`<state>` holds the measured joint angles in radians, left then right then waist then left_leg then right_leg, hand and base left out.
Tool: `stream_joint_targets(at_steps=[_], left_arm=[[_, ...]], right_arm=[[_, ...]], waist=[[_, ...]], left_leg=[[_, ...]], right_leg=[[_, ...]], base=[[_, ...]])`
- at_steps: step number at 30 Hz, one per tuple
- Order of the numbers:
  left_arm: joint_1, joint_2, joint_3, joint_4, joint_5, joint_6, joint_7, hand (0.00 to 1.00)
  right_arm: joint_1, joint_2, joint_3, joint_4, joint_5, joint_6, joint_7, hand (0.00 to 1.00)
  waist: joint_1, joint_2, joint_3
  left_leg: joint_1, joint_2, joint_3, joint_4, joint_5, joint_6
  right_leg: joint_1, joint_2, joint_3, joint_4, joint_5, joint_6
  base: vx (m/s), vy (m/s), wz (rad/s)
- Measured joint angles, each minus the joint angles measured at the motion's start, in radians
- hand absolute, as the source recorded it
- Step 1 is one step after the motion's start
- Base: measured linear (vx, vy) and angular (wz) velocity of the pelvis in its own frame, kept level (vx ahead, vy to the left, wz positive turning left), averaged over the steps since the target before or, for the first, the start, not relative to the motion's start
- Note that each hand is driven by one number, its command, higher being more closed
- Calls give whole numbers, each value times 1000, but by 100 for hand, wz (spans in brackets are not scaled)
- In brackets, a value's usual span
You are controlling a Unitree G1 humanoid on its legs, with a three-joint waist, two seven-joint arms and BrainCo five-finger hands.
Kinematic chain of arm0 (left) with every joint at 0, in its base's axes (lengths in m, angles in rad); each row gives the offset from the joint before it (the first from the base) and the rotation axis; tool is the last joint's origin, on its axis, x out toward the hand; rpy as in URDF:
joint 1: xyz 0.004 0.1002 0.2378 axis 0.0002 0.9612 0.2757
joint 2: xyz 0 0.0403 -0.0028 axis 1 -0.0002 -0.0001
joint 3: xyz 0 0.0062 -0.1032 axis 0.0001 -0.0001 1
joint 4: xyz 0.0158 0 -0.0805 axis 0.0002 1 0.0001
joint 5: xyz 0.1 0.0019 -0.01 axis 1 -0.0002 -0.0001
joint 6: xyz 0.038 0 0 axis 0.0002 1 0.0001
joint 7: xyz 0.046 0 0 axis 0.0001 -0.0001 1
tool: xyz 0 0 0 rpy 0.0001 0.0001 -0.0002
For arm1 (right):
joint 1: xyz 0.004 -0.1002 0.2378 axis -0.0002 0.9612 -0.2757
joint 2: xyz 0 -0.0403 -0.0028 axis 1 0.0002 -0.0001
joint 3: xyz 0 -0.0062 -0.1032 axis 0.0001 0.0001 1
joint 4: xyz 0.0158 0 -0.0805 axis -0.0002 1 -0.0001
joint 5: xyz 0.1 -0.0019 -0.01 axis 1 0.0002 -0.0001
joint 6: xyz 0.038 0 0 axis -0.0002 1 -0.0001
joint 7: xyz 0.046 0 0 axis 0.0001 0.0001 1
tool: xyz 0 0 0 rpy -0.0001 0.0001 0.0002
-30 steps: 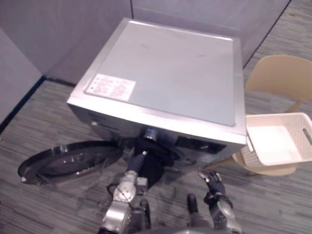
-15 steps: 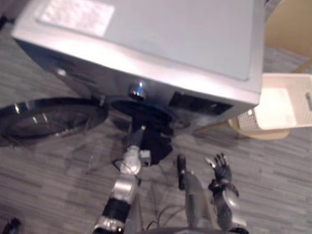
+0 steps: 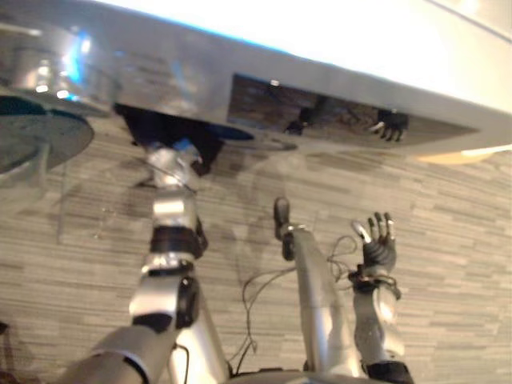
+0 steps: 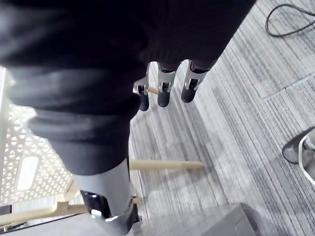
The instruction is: Pick up the laundry basket with both hands and put the clothes into the washing machine.
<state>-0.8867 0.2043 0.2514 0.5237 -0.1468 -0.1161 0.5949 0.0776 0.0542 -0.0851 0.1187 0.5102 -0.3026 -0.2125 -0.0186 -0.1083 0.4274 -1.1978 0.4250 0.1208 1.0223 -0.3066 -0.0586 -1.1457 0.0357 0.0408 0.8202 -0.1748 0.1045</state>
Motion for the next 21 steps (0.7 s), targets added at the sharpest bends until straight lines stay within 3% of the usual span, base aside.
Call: stream_joint_targets(at_steps=[8,11,15,21], left_arm=[[-400,183,-26,121,-177,24,-40,100],[-482,272,-116,114,-225,-40,-88,100],[-506,310,-213,115,-290,-47,-89,100],[-575,425,-468,115,-288,-63,-58,100]], right_arm=[[6,11,-34,19,39,-2,43,0],[15,16,-44,37,57,-2,65,0],[16,16,-52,59,72,0,84,0],[17,14,-133,45,78,2,88,0]], waist=[[-10,-1,0],[-13,-1,0],[-12,-3,0],[2,-27,18]], left_leg=[[-46,63,21,30,-13,7],[-58,87,34,24,-23,11],[-60,95,61,24,-28,20],[-63,113,104,48,-43,45]], right_leg=[[-28,52,11,-79,59,5],[-29,73,22,-144,105,10],[-29,76,42,-182,133,24],[-31,85,84,-233,183,43]], base=[[43,65,-35],[29,72,-40],[9,67,-18],[2,62,-21]])
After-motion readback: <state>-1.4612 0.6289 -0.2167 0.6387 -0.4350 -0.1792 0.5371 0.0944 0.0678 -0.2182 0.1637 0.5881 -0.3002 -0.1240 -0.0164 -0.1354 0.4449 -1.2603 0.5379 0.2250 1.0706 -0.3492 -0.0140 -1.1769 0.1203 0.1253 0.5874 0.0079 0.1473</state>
